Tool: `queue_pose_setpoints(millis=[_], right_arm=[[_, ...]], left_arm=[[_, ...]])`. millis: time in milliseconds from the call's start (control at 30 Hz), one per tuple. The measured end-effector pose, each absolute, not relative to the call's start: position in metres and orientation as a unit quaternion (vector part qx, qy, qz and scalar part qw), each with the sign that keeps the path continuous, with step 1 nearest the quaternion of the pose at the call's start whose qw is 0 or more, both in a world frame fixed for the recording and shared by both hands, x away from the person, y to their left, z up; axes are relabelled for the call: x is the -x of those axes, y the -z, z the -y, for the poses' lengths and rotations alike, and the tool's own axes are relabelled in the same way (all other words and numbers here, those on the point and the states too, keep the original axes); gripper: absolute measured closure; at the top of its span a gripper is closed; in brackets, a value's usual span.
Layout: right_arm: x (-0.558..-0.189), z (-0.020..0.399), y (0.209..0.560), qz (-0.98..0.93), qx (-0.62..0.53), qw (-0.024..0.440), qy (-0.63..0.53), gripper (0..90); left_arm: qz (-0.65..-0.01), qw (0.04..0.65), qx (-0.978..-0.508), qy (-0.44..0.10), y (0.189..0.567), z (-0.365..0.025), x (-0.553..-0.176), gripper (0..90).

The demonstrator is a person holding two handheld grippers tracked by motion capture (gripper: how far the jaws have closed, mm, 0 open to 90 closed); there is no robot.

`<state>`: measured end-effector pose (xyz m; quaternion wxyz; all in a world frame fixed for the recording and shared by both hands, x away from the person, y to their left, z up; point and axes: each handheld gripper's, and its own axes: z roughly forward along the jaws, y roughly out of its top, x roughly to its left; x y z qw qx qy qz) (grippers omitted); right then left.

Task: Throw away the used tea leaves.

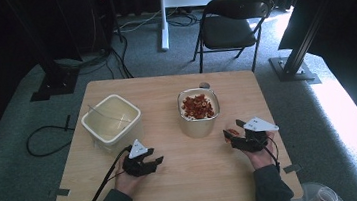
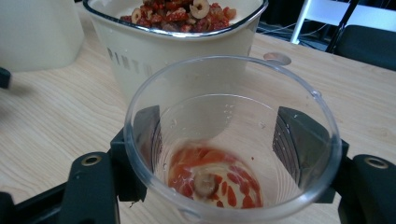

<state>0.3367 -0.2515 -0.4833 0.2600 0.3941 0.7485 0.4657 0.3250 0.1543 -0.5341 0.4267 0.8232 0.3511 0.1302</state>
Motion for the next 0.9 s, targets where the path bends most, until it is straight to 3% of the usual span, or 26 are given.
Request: queue_pose_setpoints(millis=[900], right_arm=[[-0.334,0.251,0.468,-0.735,-0.397,0.278,-0.474,31.9]], left_arm=[[-0.346,0.402,-0.838,-0.128,0.543,-0.148,-0.327,45.8]])
